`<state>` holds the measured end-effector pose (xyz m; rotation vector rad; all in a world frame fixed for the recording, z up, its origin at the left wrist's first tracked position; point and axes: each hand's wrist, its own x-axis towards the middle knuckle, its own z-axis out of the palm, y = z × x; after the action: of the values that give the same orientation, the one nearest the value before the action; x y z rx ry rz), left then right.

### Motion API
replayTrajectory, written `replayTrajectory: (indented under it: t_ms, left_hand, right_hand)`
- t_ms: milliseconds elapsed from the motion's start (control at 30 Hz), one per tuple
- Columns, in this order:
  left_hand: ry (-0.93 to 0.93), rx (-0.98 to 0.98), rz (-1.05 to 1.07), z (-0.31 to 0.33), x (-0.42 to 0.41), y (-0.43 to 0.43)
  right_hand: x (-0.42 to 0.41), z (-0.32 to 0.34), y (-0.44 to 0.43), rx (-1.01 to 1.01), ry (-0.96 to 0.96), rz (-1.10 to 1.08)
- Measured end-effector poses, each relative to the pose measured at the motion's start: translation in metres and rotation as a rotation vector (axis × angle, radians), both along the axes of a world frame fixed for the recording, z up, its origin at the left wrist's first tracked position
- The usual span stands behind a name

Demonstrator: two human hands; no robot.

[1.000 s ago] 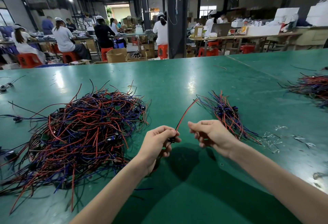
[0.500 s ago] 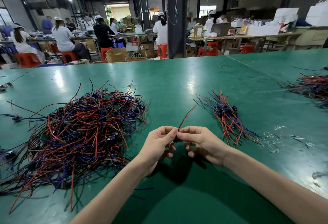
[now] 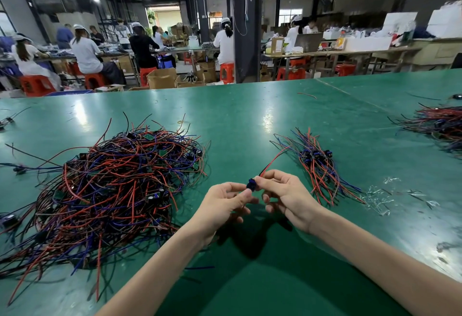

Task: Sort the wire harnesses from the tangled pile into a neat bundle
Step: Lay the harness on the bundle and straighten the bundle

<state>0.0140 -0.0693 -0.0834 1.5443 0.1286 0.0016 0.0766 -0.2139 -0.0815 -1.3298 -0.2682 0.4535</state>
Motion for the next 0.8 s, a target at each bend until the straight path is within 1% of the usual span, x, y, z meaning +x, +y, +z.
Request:
replayTrajectory:
  t_ms: [67, 167, 267, 367, 500, 633, 800]
  left_hand:
    - [-0.009, 0.057, -0.012, -0.001, -0.001, -0.001]
    - [-0.029, 0.049, 0.010, -0.001, -0.002, -0.005]
    - [-0.060, 0.046, 0.059, -0.001, -0.002, -0.007]
    - [-0.071, 0.052, 0.087, -0.002, -0.002, -0.009]
    - [-0.081, 0.121, 0.103, -0.005, 0.000, -0.010]
    - [-0.080, 0.102, 0.058, -0.005, 0.001, -0.009]
    - [-0.063, 0.147, 0.018, -0.004, 0.001, -0.009]
  right_hand:
    - [0.001, 0.001, -0.001, 0.017, 0.002, -0.011]
    - [-0.001, 0.001, -0.001, 0.013, 0.003, 0.078]
    - [-0.004, 0.000, 0.000, -0.053, -0.059, 0.129]
    - [-0.004, -0.004, 0.001, -0.038, -0.081, 0.093]
    - [-0.001, -0.006, 0.002, -0.024, -0.139, 0.025]
    - [0.003, -0.005, 0.002, -0.019, -0.168, -0.067]
    - [0.011, 0.002, -0.002, 0.014, -0.197, -0.155]
